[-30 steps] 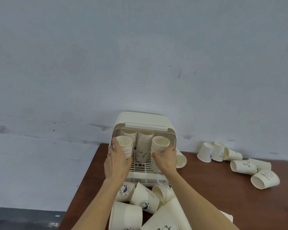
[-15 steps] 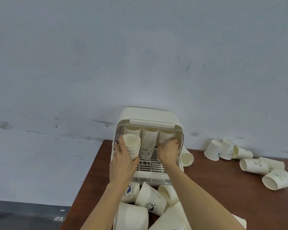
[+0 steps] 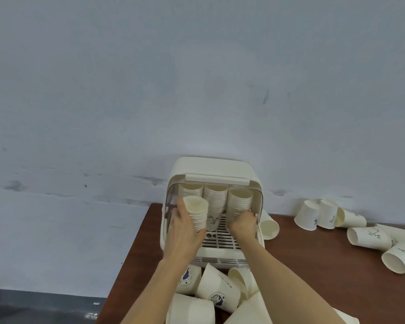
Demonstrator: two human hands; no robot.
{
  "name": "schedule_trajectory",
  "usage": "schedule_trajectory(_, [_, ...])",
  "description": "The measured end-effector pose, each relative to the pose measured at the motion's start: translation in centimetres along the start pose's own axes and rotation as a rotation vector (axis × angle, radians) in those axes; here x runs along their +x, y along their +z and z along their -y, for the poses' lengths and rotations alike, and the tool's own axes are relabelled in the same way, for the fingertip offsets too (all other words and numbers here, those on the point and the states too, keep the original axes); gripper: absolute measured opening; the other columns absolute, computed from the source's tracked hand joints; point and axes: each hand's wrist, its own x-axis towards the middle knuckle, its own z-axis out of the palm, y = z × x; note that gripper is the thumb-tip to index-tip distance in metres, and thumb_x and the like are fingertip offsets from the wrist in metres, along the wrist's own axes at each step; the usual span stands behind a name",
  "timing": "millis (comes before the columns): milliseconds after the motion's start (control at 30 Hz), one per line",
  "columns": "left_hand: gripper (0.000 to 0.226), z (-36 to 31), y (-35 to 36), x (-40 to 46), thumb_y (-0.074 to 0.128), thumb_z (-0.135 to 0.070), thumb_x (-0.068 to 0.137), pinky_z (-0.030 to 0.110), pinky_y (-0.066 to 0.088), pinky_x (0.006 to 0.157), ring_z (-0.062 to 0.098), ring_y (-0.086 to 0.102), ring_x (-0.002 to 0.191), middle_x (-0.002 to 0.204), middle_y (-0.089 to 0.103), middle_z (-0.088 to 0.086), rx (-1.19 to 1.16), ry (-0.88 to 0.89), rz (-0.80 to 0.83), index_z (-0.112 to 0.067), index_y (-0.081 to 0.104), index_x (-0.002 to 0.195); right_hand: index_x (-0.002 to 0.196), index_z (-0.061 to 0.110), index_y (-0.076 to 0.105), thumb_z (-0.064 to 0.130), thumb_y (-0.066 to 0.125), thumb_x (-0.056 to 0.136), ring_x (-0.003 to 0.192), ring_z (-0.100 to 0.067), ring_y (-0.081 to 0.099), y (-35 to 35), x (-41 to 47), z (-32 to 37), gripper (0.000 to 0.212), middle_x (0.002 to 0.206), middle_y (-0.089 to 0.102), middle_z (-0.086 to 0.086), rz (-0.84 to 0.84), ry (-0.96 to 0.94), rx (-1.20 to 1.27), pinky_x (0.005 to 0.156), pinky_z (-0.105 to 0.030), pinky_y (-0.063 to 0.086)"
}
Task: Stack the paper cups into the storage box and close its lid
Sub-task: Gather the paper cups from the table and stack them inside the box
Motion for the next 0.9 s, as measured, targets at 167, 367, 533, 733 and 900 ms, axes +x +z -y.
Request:
schedule_trajectory(167, [0.093, -1.7, 1.5, 0.1, 0.072, -0.040, 0.080, 0.039, 0.050, 0.085, 0.031, 0.055, 0.107, 0.127, 0.044, 0.014, -0.008, 0.028, 0.015, -0.019, 0.010, 0.146, 0.110, -0.001, 0.064, 0.013, 0.064, 0.087, 0.103, -0.028, 0.065, -0.3, 0.0, -0.1, 0.028, 0.111, 0.067, -0.016, 0.077, -0.055, -0.088, 0.075, -0.028, 0.050])
schedule_trajectory(367, [0.088, -3.8, 3.5, 0.2, 0.071, -0.028, 0.079, 0.044, 0.052, 0.078, 0.034, 0.057, 0.104, 0.128, 0.044, 0.013, -0.161, 0.019, 0.046, -0.016, 0.012, 0.143, 0.109, -0.004, 0.060, 0.007, 0.051, 0.088, 0.109, -0.034, 0.058, -3.1, -1.4, -0.8, 0.025, 0.118, 0.060, -0.023, 0.137, -0.231, -0.160, 0.078, -0.032, 0.046])
schedule_trajectory(533, [0.088, -5.4, 5.3, 1.0, 0.075, -0.030, 0.074, 0.048, 0.054, 0.079, 0.031, 0.058, 0.103, 0.128, 0.043, 0.012, -0.199, 0.023, 0.097, -0.024, 0.015, 0.138, 0.094, 0.006, 0.061, 0.007, 0.051, 0.083, 0.098, -0.031, 0.061, -6.7, -3.6, -1.8, 0.015, 0.104, 0.064, -0.015, 0.067, -0.382, -0.338, 0.068, -0.032, 0.044])
schedule_trajectory(733, [0.085, -7.2, 6.8, 1.0, 0.074, -0.027, 0.076, 0.037, 0.045, 0.077, 0.035, 0.058, 0.104, 0.128, 0.043, 0.011, -0.193, 0.036, 0.151, -0.016, 0.018, 0.138, 0.102, 0.009, 0.060, 0.017, 0.054, 0.088, 0.103, -0.031, 0.059, -10.0, -5.2, -2.7, 0.017, 0.110, 0.060, -0.011, -0.043, -0.449, -0.481, 0.068, -0.030, 0.037])
schedule_trajectory(900, [0.091, -8.0, 7.2, 0.5, 0.075, -0.029, 0.071, 0.041, 0.049, 0.083, 0.033, 0.056, 0.107, 0.129, 0.045, 0.010, -0.235, 0.030, 0.173, -0.016, 0.016, 0.139, 0.104, 0.007, 0.055, 0.010, 0.047, 0.088, 0.104, -0.035, 0.058, -11.6, -5.8, -4.4, 0.018, 0.111, 0.059, -0.013, -0.008, -0.423, -0.522, 0.070, -0.033, 0.037])
